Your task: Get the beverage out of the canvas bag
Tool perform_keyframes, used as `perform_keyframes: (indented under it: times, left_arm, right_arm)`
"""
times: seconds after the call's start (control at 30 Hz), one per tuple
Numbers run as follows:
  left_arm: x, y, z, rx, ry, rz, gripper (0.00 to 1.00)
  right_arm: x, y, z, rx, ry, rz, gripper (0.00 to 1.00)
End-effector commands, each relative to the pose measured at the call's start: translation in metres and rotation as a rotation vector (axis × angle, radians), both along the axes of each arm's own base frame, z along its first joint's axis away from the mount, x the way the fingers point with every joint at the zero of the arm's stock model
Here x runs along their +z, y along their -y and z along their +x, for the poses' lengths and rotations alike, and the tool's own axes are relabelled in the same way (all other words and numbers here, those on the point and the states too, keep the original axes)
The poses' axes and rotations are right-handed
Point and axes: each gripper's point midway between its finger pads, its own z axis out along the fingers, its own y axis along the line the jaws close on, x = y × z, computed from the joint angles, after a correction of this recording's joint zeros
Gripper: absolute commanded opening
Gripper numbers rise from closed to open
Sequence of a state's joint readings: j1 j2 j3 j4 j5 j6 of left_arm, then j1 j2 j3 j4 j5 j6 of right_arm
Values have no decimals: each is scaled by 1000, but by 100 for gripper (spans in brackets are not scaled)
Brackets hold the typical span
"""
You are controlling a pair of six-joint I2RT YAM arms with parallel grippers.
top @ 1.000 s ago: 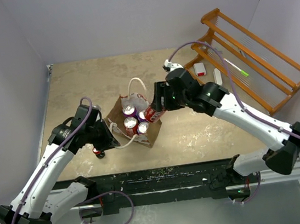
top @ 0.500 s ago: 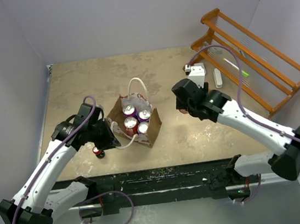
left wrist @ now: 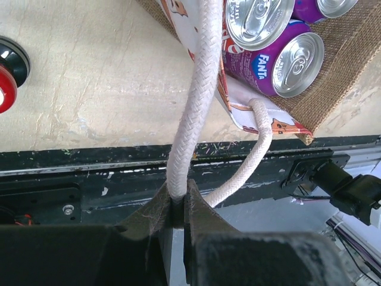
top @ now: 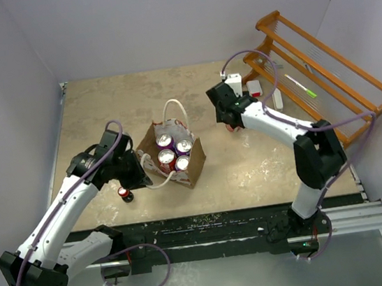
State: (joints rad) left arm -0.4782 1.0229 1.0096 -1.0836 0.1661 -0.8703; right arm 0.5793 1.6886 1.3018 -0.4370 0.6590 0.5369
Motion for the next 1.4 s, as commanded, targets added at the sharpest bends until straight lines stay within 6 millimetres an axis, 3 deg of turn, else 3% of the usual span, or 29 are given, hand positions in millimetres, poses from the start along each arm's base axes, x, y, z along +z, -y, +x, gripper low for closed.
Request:
perform_keyframes:
  times: [0.0, 0.27, 0.4, 0.5, 0.63, 0.9, 1.17, 1.37]
  left_arm:
    - [14, -4, 14, 20, 66, 18, 0]
    - [13, -5, 16, 36, 61, 28, 0]
    - [13, -6, 17, 39, 64, 29, 0]
    - [12, -5, 18, 37, 60, 31, 0]
    - [11, -5, 17, 35, 59, 28, 0]
    - [10, -5, 14, 37, 54, 20, 0]
    - [9, -3, 11, 33, 53, 5, 0]
    - [3, 2, 6, 15, 34, -26, 0]
  right_arm:
    - [48, -15, 57, 2, 174, 43, 0]
    - [25, -14, 85, 10, 142, 50, 0]
    - [15, -14, 86, 13, 122, 48, 0]
    - [8, -13, 83, 10, 105, 43, 7]
    - [3, -11, 78, 11, 94, 44, 27]
    - [11, -11, 71, 43, 95, 53, 99]
    - [30, -9, 50, 61, 77, 99, 100]
    - [11, 1, 3, 59, -2, 164, 100]
